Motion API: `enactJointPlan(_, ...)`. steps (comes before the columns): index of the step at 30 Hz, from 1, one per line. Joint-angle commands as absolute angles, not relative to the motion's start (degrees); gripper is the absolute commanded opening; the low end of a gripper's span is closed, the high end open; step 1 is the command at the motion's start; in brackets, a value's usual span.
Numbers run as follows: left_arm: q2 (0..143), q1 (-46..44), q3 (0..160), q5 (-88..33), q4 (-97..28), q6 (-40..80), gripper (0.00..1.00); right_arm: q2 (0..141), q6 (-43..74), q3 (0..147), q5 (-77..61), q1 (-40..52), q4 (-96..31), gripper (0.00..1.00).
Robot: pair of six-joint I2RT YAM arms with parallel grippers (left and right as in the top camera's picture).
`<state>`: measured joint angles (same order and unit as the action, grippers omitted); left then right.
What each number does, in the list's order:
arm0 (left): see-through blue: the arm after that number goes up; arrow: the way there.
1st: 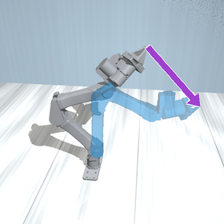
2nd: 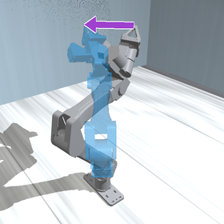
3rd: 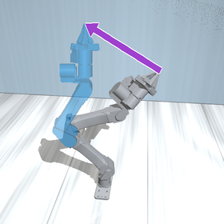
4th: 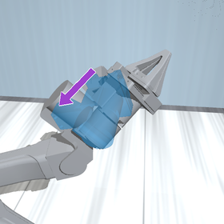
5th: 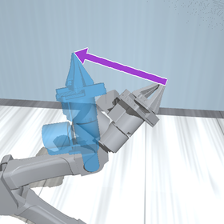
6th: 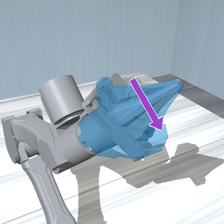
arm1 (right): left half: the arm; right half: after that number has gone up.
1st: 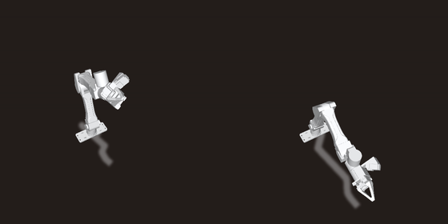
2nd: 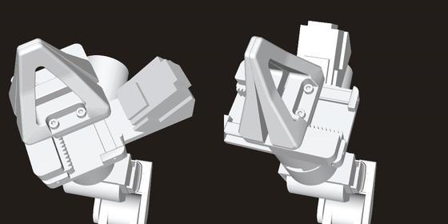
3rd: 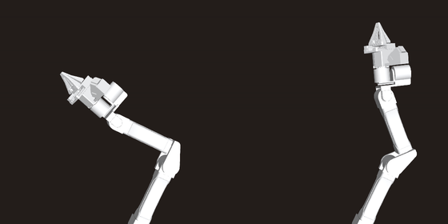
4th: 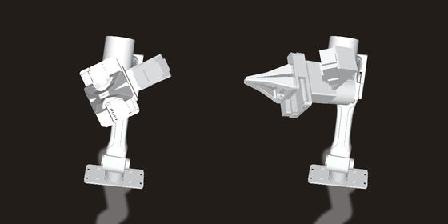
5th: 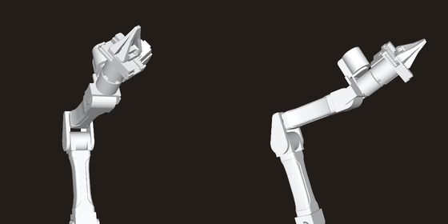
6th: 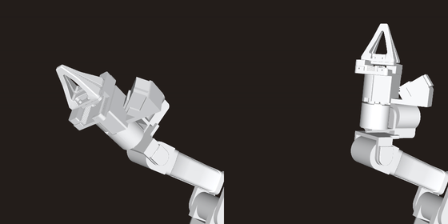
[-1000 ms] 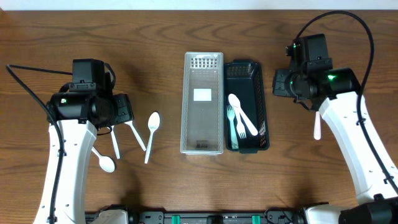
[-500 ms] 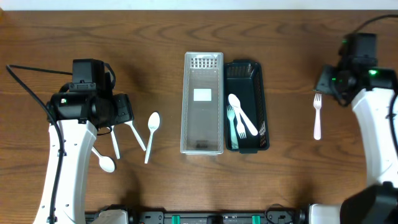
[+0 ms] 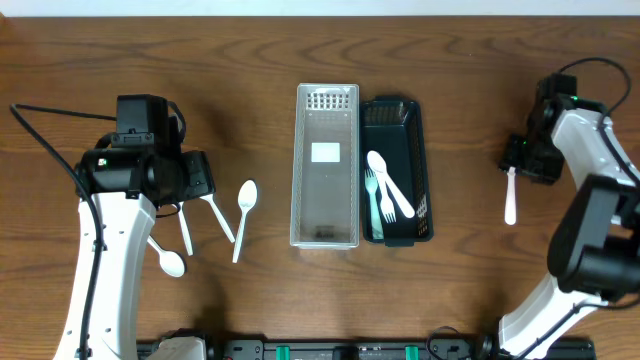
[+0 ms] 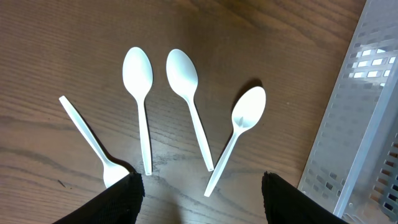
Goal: Pack container
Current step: 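Lift the fork and hold it above the table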
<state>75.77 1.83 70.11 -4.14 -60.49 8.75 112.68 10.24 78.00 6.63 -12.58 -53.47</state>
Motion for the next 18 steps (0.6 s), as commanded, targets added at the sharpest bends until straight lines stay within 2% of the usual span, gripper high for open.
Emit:
enactJointPlan(1,75.88,1.80,71.11,-4.08,-60.84,8.38,0.64,115.55,8.47,77.89,5.37,-12.80,-53.34,0.56)
enactJointPlan(10,75.88,1.80,71.11,-4.08,-60.84,8.38,0.64,119.68,7.18,77.76,2.31,-12.80,-52.58,0.52)
enactJointPlan(14,75.88,1.80,71.11,-4.08,-60.82,8.38,0.64,119.94,7.18,76.88,2.33,-12.86,-52.84,0.36)
enactJointPlan(18,75.88,1.80,71.11,-4.08,-60.84,8.38,0.64,119.94,7.18,76.27,2.33,-12.86,-52.71,0.30)
